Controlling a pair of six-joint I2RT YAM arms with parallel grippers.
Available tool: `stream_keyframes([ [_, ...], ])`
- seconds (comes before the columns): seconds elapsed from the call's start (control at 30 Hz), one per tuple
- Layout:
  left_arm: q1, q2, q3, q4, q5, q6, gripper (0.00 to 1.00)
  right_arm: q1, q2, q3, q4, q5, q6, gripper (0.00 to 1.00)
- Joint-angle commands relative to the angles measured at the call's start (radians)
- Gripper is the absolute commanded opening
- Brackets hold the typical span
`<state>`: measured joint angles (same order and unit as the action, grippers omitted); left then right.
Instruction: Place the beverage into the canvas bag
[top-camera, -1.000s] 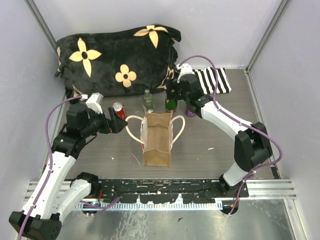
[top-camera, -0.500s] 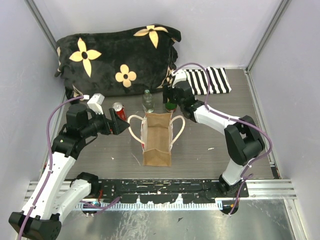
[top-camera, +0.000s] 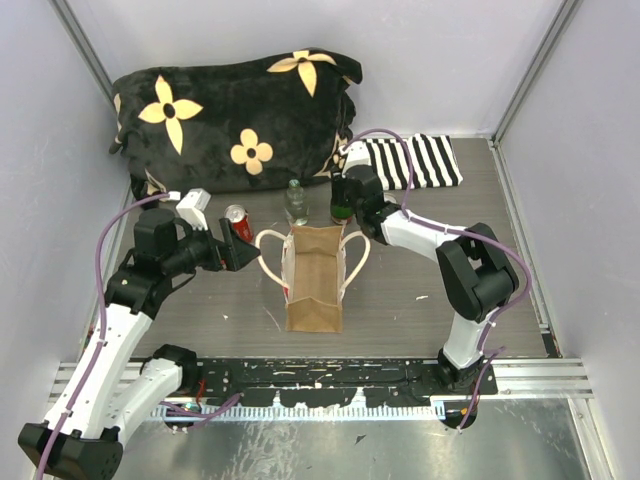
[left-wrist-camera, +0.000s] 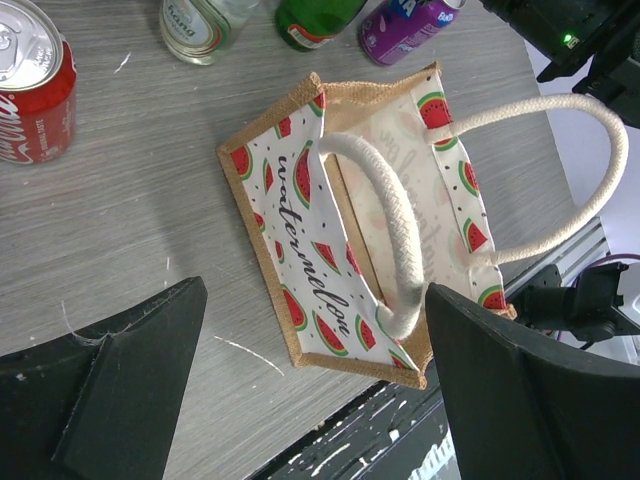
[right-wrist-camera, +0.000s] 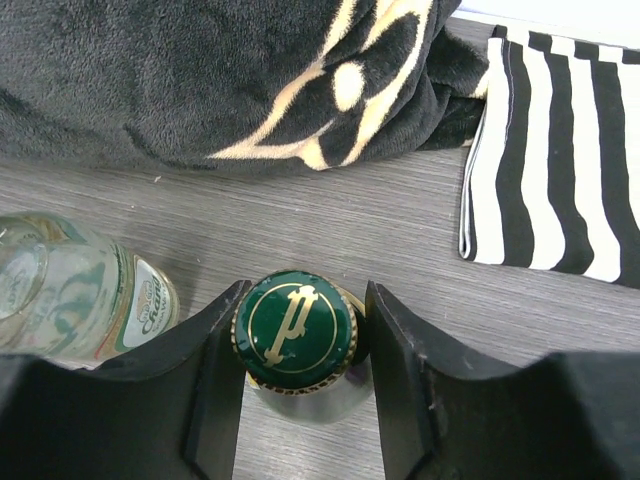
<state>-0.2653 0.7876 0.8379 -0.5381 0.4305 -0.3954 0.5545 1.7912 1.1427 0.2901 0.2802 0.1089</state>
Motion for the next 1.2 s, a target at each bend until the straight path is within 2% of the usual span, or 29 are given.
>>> stream_keyframes([
  [0.0, 0.004, -0.011, -0.024, 0.02, 0.023, -0.008, 0.98, 0.005, -0.008, 0.051, 0.062, 0.032, -0.006, 0.25],
  [0.1, 0.005, -0.011, -0.031, 0.026, 0.027, -0.014, 0.98, 0.005, -0.016, 0.055, 0.058, 0.031, -0.002, 0.06],
  [0.17, 0.004, -0.01, -0.034, 0.031, 0.029, -0.017, 0.98, 0.005, -0.023, 0.062, 0.051, 0.028, 0.0, 0.01],
  [0.97, 0.005, -0.014, -0.057, 0.042, 0.052, -0.039, 0.98, 0.005, -0.095, 0.274, -0.025, -0.002, -0.044, 0.01],
  [1.17, 0.004, -0.019, -0.062, 0.028, 0.059, -0.038, 0.98, 0.008, -0.143, 0.374, -0.133, -0.04, -0.022, 0.01],
])
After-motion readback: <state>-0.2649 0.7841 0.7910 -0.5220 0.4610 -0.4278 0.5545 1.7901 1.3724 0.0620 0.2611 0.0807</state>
